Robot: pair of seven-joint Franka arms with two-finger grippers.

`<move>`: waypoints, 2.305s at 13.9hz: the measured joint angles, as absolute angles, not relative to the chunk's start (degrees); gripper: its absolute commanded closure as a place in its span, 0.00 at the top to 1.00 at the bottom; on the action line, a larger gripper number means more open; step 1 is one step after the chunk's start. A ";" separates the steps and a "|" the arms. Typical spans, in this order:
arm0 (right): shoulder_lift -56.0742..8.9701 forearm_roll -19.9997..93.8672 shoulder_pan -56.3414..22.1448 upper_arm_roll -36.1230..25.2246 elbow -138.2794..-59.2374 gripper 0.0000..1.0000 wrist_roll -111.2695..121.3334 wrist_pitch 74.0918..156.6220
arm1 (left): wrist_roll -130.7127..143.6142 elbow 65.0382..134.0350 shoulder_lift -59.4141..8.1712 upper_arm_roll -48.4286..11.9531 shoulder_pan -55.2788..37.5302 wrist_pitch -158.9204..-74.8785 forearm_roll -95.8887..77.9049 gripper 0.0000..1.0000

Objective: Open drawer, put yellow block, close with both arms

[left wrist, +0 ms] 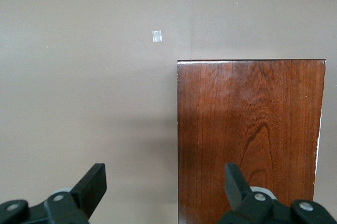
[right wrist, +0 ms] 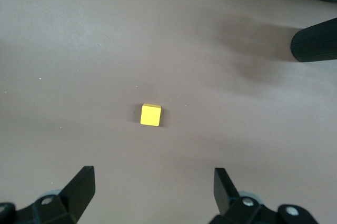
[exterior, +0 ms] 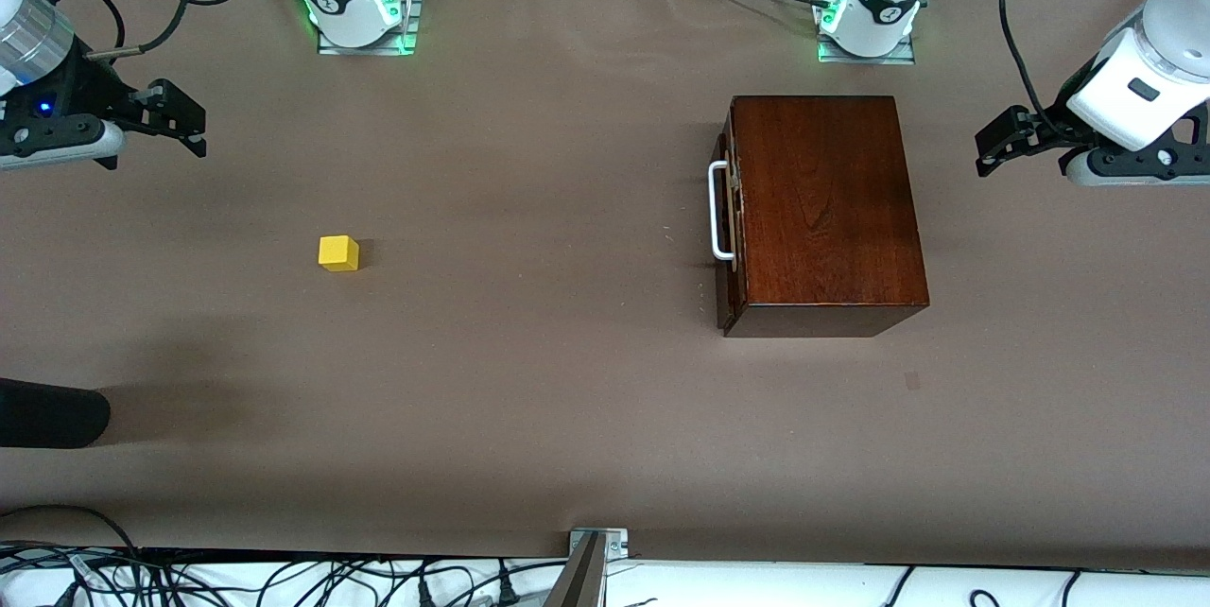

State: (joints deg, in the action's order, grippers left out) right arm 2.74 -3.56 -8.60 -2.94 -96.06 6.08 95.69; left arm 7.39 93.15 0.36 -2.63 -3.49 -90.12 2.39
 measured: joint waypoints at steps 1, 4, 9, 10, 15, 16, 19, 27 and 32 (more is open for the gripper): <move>2.74 -3.56 -8.60 -2.94 -96.06 1.00 6.08 95.69 | 7.40 93.15 0.35 -2.67 -3.53 -89.96 2.39 1.00; 2.74 -3.56 -8.60 -2.94 -96.04 1.00 6.08 95.69 | 7.44 93.14 -0.56 -2.90 -3.57 -86.79 2.39 1.00; 2.74 -3.56 -8.60 -2.94 -96.03 1.00 6.08 95.69 | 7.60 93.13 -2.57 -8.88 -4.87 -79.55 1.41 1.00; 2.74 -3.56 -8.60 -2.95 -96.02 1.00 6.08 95.69 | 8.00 93.13 -3.49 -11.61 -5.21 -79.82 1.40 1.00; 2.74 -3.56 -8.60 -2.95 -95.99 1.00 6.08 95.69 | 18.30 89.54 -12.12 -21.43 -7.27 -86.49 1.39 1.00; 2.74 -3.56 -8.60 -2.94 -95.97 1.00 6.08 95.69 | 21.26 88.31 -14.44 -22.00 -8.51 -88.21 1.39 1.00; 2.74 -3.56 -8.60 -2.94 -95.94 1.00 6.08 95.69 | 30.25 87.06 -20.56 -22.23 -14.05 -95.19 2.37 1.00; 2.74 -3.56 -8.59 -3.01 -95.92 1.00 6.07 95.73 | 38.13 92.59 -27.01 -22.24 -17.48 -106.24 9.86 1.00; 2.74 -3.56 -8.59 -3.02 -95.92 1.00 6.07 95.77 | 41.24 95.84 -27.10 -22.27 -18.10 -110.37 10.56 1.00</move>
